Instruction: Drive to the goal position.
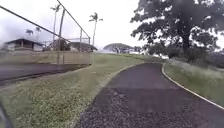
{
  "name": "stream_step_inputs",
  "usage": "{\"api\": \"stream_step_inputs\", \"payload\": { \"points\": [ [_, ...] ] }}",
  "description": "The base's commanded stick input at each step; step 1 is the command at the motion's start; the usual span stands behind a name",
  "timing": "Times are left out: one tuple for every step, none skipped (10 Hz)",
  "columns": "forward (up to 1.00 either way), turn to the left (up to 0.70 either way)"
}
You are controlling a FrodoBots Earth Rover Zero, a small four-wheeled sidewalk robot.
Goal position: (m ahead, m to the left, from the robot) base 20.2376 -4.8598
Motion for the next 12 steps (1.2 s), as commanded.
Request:
{"api": "stream_step_inputs", "payload": {
  "points": [
    [0.7, -0.28],
    [0.7, -0.06],
    [0.7, -0.3],
    [0.7, -0.17],
    [0.7, -0.05],
    [0.7, 0.06],
    [0.7, 0.0],
    [0.7, 0.0],
    [0.7, 0.0],
    [0.7, -0.02],
    [0.7, -0.34],
    [0.7, -0.33]
  ]
}}
